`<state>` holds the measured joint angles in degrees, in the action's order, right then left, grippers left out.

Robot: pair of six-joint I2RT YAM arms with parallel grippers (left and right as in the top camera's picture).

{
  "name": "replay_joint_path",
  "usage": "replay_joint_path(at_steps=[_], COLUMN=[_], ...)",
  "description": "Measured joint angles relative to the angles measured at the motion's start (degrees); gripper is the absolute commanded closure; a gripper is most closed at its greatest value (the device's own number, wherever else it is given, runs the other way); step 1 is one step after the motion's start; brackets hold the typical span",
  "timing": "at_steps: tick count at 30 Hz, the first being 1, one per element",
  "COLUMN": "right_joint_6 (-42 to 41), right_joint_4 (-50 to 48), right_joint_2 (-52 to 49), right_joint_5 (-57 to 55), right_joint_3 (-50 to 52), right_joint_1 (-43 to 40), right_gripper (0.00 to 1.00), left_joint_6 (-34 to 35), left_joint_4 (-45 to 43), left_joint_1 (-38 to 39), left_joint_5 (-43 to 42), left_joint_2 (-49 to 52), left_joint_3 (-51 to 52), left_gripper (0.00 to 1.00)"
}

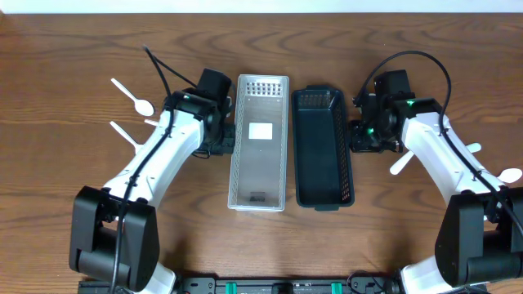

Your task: Pack container

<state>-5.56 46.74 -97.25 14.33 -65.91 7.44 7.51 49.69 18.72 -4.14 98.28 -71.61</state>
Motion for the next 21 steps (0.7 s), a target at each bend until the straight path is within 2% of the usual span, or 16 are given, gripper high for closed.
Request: replay_joint_path(at_steps=[21], right_joint_6=[0.00], right_joint_4=[0.00], right_joint_2=[0.00], right_joint_5=[2.51], right_joint_3=[0.00], right_joint_1=[0.00], right_gripper=[0.85], left_joint_6=[0.00], left_joint_4=[0.28], left_joint_1=[3.43], left_joint_5=[-3.45], left_joint_2=[0.00], left_joint_3=[0.00], left_gripper=[0.94])
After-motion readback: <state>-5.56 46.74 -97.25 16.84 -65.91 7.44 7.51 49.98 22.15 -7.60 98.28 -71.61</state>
